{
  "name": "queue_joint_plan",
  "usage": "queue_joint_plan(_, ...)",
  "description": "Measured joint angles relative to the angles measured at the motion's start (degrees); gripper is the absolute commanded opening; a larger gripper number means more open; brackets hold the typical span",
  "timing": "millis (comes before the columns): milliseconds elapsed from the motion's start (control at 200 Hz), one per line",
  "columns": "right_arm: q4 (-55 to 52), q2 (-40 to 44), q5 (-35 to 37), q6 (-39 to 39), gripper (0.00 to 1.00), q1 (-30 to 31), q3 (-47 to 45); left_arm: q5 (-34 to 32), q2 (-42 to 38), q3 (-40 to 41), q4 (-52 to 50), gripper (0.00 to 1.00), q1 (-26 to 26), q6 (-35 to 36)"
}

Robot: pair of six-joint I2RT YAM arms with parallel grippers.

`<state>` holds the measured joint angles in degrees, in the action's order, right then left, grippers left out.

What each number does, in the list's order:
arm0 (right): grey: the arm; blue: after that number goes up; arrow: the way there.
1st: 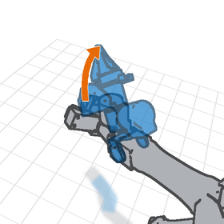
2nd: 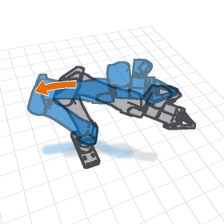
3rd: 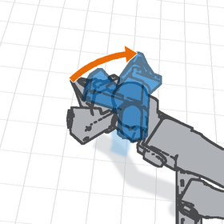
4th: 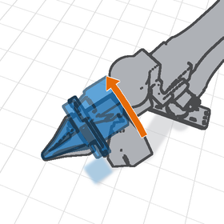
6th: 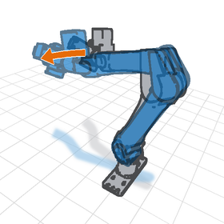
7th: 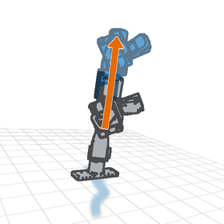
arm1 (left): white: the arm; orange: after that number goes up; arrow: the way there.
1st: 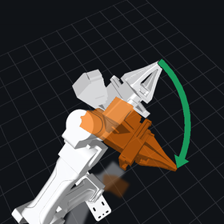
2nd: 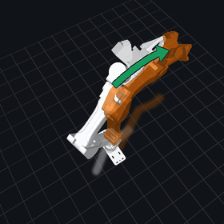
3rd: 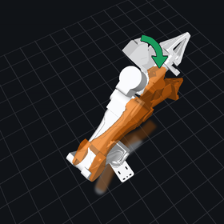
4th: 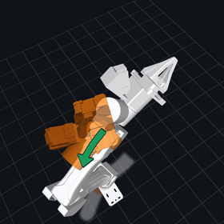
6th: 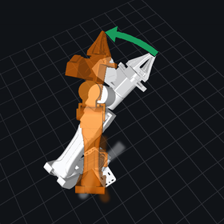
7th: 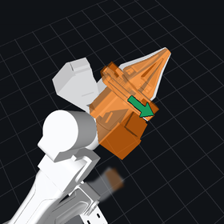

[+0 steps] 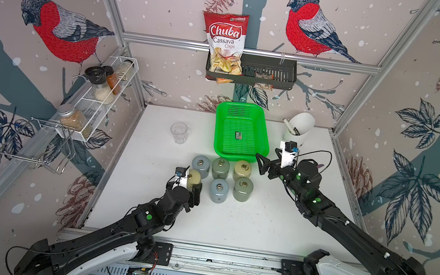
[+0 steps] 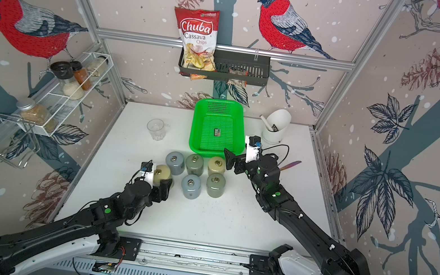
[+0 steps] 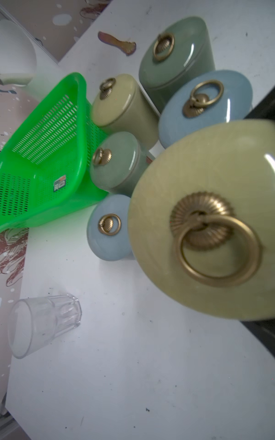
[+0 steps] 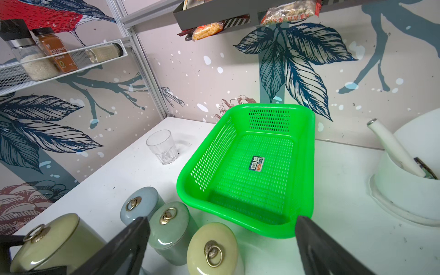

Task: Take the tea canister out of the basket
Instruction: Place the tea canister at the center of the board.

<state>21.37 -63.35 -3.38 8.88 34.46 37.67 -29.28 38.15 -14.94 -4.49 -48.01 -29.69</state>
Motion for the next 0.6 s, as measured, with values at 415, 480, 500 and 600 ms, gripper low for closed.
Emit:
queue_joint_plan(415, 0.0, -2.4, 0.4, 0.0, 1.00, 0.0, 0.0, -1.4, 6.4, 4.1, 9.0, 0.39, -0.2, -1.8)
queue_joint_plan(480, 0.0, -2.6, 0.4, 0.0, 1.00, 0.0, 0.0, -1.3, 8.0, 4.2, 10.4, 0.39, -0.2, -1.8)
queue_joint_plan(500, 0.0, -2.7, 0.4, 0.0, 1.00, 0.0, 0.0, -1.3, 8.5, 4.2, 10.9, 0.39, -0.2, -1.9)
queue_joint_plan(600, 0.0, -2.9, 0.4, 0.0, 1.00, 0.0, 0.0, -1.2, 10.6, 4.2, 12.6, 0.40, -0.2, -2.0)
